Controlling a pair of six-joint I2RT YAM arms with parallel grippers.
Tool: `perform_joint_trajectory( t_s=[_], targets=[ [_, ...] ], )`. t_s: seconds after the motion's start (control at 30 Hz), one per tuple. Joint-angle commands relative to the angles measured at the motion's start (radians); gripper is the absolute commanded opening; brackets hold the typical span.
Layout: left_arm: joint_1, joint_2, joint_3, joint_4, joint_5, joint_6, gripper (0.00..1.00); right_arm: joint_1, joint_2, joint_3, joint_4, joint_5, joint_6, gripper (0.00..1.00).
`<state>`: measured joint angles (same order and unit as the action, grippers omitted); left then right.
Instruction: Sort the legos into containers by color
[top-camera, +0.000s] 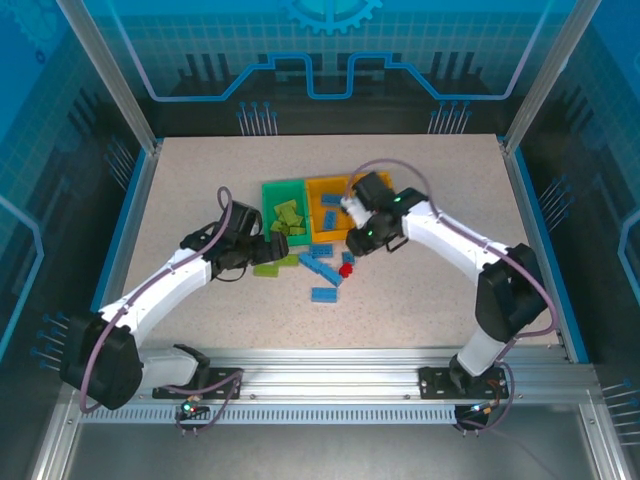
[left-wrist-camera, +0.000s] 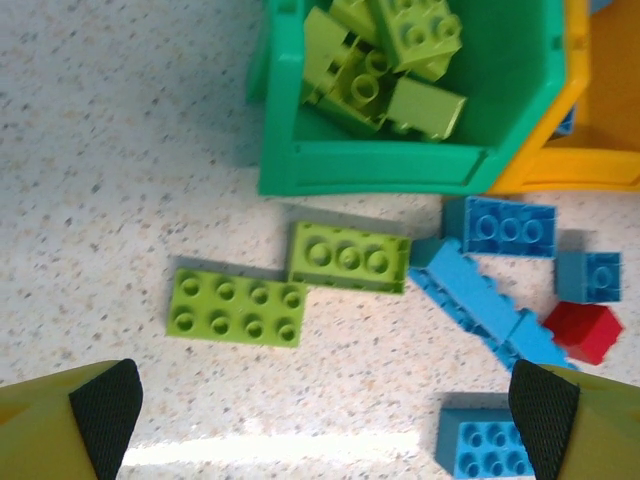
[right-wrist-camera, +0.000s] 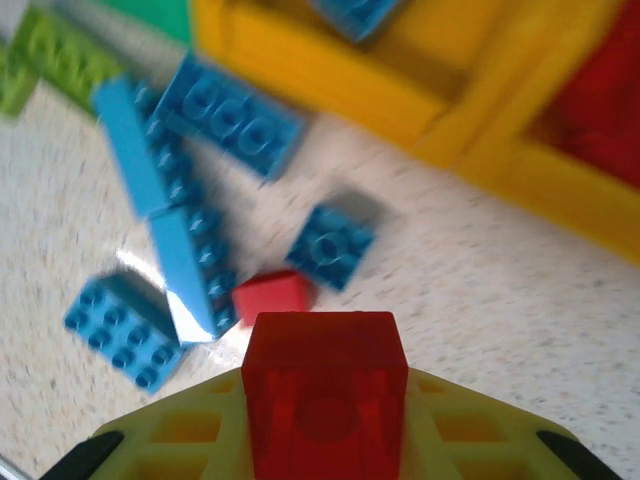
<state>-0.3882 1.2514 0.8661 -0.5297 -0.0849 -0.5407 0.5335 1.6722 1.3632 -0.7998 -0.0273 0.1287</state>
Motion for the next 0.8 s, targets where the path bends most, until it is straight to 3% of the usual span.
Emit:
perform_joint_trajectory(
  t_s=[0.0, 0.17, 0.37, 0.63, 0.77],
  targets=[
    [0.004, -0.031, -0.034, -0.052, -0.046, 0.016, 0.99, -0.104, 0.023, 0.075, 0.017, -0.131, 0.119, 0.30],
    [0.002, -0.019, -0.066, -0.075, -0.082, 0.010, 0.99, -0.202, 0.148, 0.196, -0.024, -0.160, 0.253, 0.30],
    [-0.003, 0.006, -0.080, -0.079, -0.093, 0.004, 0.99, -0.237, 0.333, 0.367, -0.117, -0.119, 0.313, 0.32],
    [-0.015, 0.028, -0.105, -0.065, -0.082, 0.039, 0.99, -0.277, 0.438, 0.460, -0.137, -0.080, 0.370, 0.33],
    [-0.025, 0.070, -0.107, -0.055, -0.089, 0.057, 0.99, -0.279, 0.482, 0.519, -0.164, -0.094, 0.371, 0.43]
  ],
)
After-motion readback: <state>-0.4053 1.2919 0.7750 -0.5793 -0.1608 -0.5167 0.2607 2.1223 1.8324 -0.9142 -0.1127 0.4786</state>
